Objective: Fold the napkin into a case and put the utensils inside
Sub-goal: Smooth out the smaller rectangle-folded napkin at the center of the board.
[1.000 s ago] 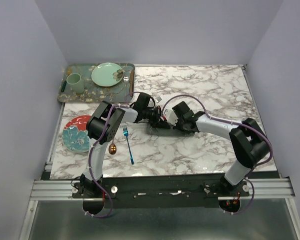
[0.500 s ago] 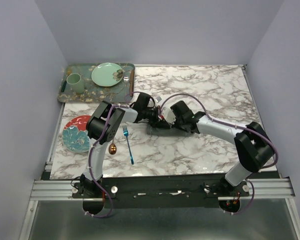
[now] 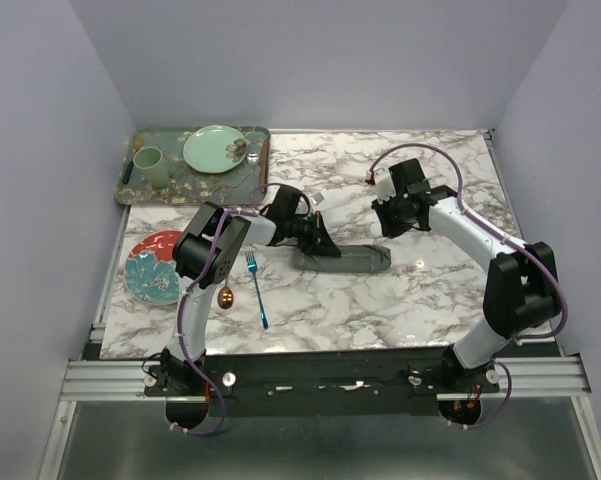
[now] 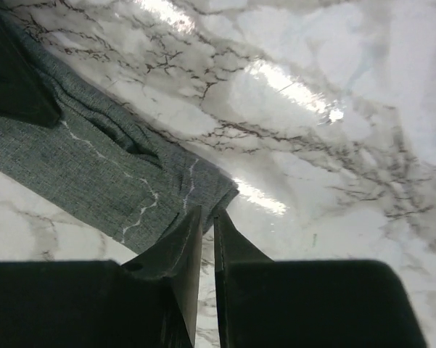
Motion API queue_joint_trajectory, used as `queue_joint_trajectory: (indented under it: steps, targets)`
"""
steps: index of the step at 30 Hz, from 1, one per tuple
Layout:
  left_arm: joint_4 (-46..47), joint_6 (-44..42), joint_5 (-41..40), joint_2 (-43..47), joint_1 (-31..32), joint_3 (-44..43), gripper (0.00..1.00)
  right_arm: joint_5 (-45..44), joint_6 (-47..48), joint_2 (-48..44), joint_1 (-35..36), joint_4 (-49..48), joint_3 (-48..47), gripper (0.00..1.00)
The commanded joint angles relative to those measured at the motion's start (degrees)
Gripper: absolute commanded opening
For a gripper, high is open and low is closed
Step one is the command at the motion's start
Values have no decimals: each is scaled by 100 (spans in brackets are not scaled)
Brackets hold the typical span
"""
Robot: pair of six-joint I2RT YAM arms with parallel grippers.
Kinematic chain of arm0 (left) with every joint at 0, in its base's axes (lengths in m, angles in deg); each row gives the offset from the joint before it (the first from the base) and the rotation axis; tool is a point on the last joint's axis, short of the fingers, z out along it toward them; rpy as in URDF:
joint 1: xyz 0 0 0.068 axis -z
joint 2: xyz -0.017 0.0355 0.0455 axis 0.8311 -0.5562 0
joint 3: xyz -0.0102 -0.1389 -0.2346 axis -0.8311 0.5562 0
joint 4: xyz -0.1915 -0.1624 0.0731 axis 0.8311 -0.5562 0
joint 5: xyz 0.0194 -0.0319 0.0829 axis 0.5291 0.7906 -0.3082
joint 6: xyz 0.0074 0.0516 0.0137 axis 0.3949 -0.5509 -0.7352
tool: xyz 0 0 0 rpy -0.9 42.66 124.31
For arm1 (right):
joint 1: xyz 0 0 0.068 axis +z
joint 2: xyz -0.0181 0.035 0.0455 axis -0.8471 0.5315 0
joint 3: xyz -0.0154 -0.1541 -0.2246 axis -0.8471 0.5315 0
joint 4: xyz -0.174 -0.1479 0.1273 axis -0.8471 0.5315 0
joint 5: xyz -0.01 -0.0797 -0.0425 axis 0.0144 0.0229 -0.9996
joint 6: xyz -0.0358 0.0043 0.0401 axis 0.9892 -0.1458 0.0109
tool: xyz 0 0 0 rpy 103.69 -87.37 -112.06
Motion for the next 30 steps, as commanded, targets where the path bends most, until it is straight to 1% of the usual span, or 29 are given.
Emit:
queue_joint_trajectory:
  steps: [1, 5, 11, 13, 15, 19, 24, 29, 30]
  targets:
    - [-544, -387, -588, -410, -69, 232, 0, 1082, -842, 350, -231, 461, -51, 19]
    - [-579, -396, -588, -410, -78, 232, 0, 1381, -1017, 553, -302, 391, 125, 18]
    - [-579, -414, -597, -392, -78, 259, 0, 1240, -1176, 1202, -346, 101, 450, 18]
    - [-597, -431, -588, -375, -69, 276, 0, 1486, -1289, 1439, -407, 118, 450, 17]
    - [-614, -484, -579, -375, -78, 276, 0, 1644, -1299, 1485, -416, 153, 442, 17]
    - [-658, -581, -588, -348, -87, 268, 0, 2101, -1291, 1274, -460, 302, 354, 17]
    - [-667, -624, -606, -349, -87, 259, 0, 2497, -1264, 537, -627, 601, 73, 18]
    - [-623, -572, -614, -366, -87, 268, 0, 2270, -1299, 412, -812, 760, -288, 20]
    - [-614, -572, -614, -366, -87, 259, 0, 2008, -1291, 447, -829, 760, -305, 20]
